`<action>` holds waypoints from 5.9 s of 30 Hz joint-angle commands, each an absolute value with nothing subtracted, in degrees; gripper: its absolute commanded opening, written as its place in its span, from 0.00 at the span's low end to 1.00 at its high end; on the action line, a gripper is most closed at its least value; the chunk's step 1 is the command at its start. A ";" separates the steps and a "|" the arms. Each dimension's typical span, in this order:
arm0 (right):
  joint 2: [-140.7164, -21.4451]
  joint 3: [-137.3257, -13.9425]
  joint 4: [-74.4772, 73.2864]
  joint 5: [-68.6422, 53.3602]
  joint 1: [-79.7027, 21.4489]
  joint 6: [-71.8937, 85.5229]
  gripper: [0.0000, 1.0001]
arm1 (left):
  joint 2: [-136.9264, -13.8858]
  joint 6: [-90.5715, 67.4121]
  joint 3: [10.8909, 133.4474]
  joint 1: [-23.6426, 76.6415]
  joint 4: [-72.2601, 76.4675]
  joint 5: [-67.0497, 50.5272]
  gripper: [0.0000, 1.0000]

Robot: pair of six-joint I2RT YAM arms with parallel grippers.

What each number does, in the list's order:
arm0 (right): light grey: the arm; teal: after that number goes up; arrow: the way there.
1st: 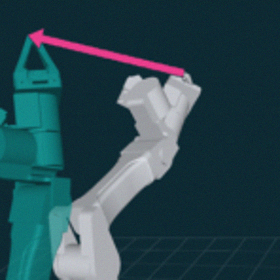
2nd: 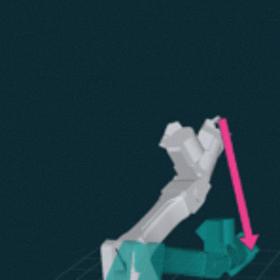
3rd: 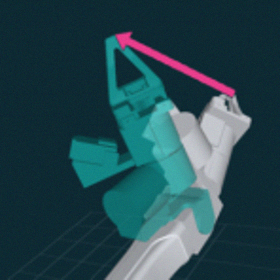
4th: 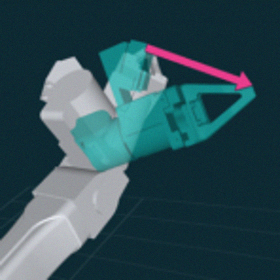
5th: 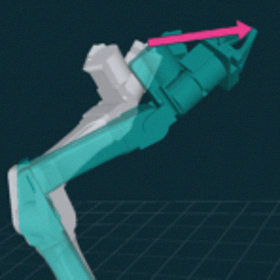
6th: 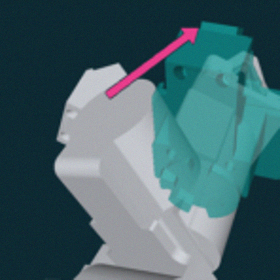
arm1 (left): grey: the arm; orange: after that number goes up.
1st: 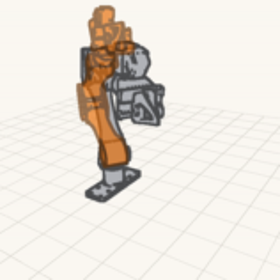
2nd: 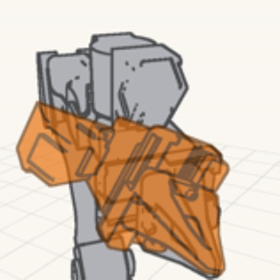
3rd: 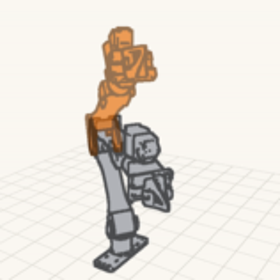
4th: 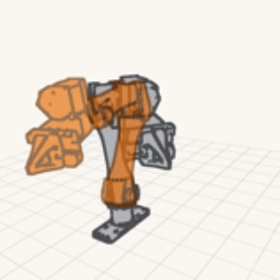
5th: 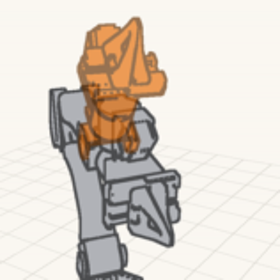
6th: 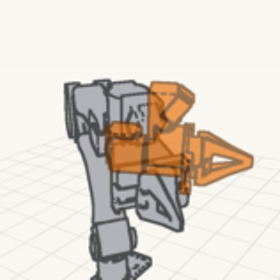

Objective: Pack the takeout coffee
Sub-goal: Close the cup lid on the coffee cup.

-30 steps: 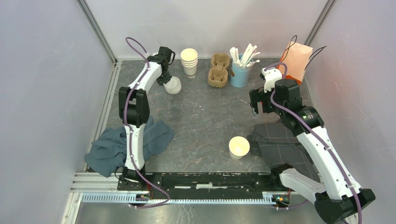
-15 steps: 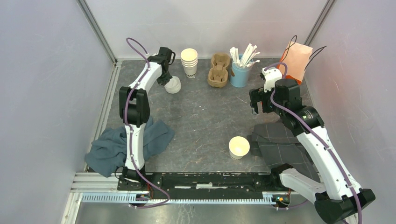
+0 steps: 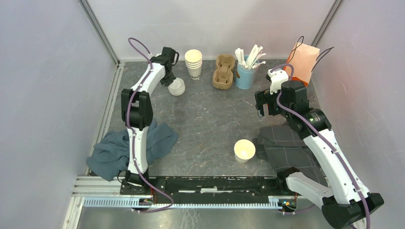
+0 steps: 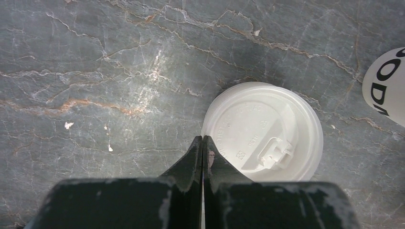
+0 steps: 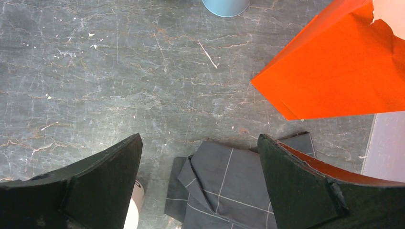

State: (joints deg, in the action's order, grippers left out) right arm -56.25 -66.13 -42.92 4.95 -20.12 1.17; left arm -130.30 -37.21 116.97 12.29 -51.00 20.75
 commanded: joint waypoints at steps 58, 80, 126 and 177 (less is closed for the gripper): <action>-60.91 -67.26 17.24 -40.34 -20.03 53.72 0.98 | -81.16 -98.72 61.34 32.24 48.93 -39.82 0.02; -61.25 -64.60 24.83 -42.02 -20.00 58.11 0.98 | -85.47 -102.76 62.25 32.26 54.93 -39.64 0.02; -62.73 -65.63 20.83 -38.07 -22.15 55.02 0.87 | -84.84 -98.44 61.10 32.26 48.92 -38.84 0.02; -62.34 -65.70 13.49 -34.79 -23.35 49.28 0.80 | -81.49 -91.05 62.74 32.26 36.00 -37.12 0.08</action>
